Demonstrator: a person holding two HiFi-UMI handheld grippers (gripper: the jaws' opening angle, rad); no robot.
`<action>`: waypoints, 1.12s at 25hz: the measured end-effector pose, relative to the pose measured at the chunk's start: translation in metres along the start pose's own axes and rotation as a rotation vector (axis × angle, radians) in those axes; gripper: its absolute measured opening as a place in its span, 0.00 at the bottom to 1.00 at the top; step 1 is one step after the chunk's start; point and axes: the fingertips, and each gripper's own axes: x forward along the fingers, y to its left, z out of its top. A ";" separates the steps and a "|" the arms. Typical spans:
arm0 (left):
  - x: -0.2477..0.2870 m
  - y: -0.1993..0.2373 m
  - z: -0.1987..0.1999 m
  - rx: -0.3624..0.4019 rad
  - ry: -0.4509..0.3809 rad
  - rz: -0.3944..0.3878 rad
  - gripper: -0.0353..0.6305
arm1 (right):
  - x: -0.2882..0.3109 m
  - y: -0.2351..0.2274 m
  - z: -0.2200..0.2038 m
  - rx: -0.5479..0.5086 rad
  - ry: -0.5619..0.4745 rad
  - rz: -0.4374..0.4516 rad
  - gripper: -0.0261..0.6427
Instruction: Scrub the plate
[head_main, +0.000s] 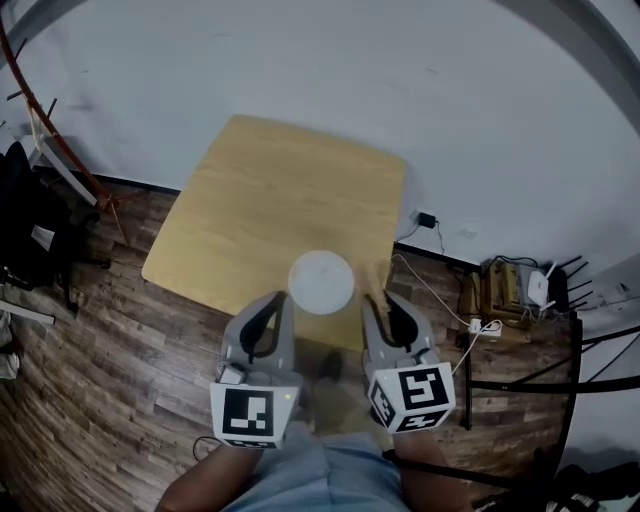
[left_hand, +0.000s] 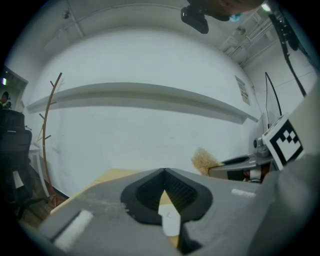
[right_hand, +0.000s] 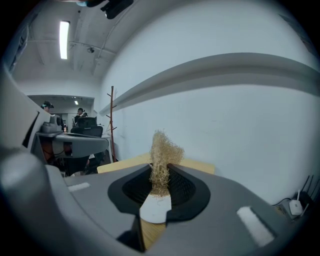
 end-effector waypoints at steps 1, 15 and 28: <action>0.005 0.000 -0.004 0.002 0.013 0.001 0.08 | 0.004 -0.004 -0.003 0.004 0.007 -0.001 0.16; 0.089 0.018 -0.068 -0.020 0.218 0.017 0.08 | 0.085 -0.037 -0.064 0.052 0.172 0.082 0.16; 0.121 0.045 -0.166 -0.158 0.450 0.028 0.08 | 0.132 -0.016 -0.153 0.087 0.410 0.276 0.16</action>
